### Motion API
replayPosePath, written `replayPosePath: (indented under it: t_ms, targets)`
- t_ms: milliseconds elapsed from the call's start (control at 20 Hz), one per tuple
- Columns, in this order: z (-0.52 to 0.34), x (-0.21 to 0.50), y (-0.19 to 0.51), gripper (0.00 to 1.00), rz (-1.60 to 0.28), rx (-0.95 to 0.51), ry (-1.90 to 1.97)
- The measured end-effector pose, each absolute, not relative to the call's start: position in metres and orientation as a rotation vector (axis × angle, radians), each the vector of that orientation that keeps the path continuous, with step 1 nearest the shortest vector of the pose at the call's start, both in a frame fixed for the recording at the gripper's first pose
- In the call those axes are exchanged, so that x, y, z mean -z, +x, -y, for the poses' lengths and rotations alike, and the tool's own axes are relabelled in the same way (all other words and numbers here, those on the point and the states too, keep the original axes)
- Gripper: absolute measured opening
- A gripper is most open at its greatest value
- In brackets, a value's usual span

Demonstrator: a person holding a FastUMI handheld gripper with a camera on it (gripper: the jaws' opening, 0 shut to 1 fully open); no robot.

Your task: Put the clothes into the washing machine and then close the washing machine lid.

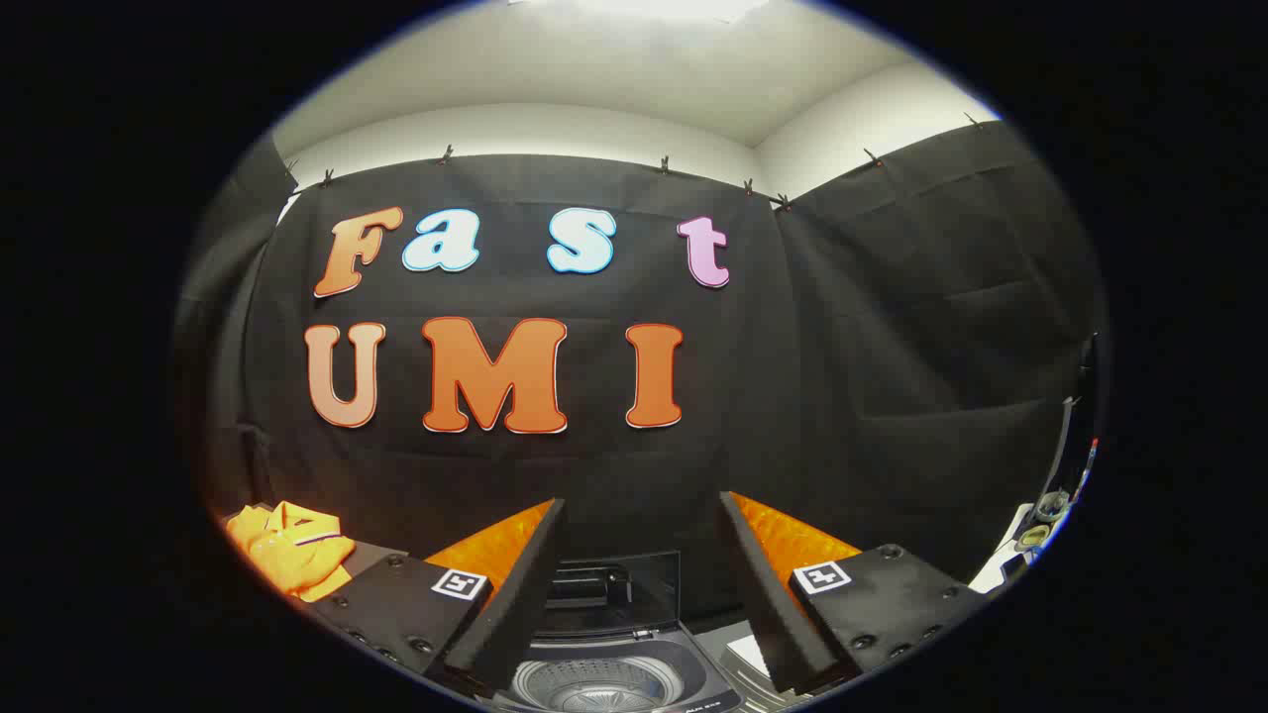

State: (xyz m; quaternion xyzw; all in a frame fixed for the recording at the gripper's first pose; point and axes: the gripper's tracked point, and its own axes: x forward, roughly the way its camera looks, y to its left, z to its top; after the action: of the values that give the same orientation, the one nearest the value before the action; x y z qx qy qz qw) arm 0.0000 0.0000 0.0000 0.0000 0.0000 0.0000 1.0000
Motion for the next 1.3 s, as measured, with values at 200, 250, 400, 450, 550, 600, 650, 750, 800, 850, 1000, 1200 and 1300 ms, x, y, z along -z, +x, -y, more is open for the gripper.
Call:
replayPosePath:
  t_ms: [200, 250, 400, 450, 550, 600, 650, 750, 800, 850, 1000, 1200, 1300]
  targets:
    - [-0.0008, -0.0009, 0.0006, 0.97, 0.002, 0.001, -0.003]
    - [-0.0006, -0.0004, 0.0005, 0.97, 0.001, 0.0, -0.002]
    - [-0.0024, 0.0008, 0.0003, 0.97, 0.0, -0.004, 0.002]
    - [-0.0018, -0.0006, 0.0006, 0.97, 0.002, -0.002, 0.001]
    - [-0.0015, -0.0036, -0.001, 0.97, 0.009, 0.001, 0.0]
    - [-0.0021, -0.0042, -0.0012, 0.97, 0.011, 0.0, -0.001]
    - [-0.001, -0.0033, -0.0014, 0.97, 0.012, 0.001, -0.001]
    - [0.0006, -0.0045, -0.0017, 0.97, 0.012, 0.003, -0.003]
    - [0.0015, -0.0041, -0.0018, 0.97, 0.012, 0.004, -0.002]
    - [0.0017, -0.0038, -0.0011, 0.97, 0.01, 0.003, -0.001]
    - [-0.0006, -0.0039, -0.0034, 0.97, 0.009, 0.002, 0.0]
    - [0.0006, -0.0034, -0.0033, 0.97, 0.008, 0.003, -0.004]
    - [-0.0018, -0.0027, -0.0044, 0.97, 0.006, 0.004, 0.0]
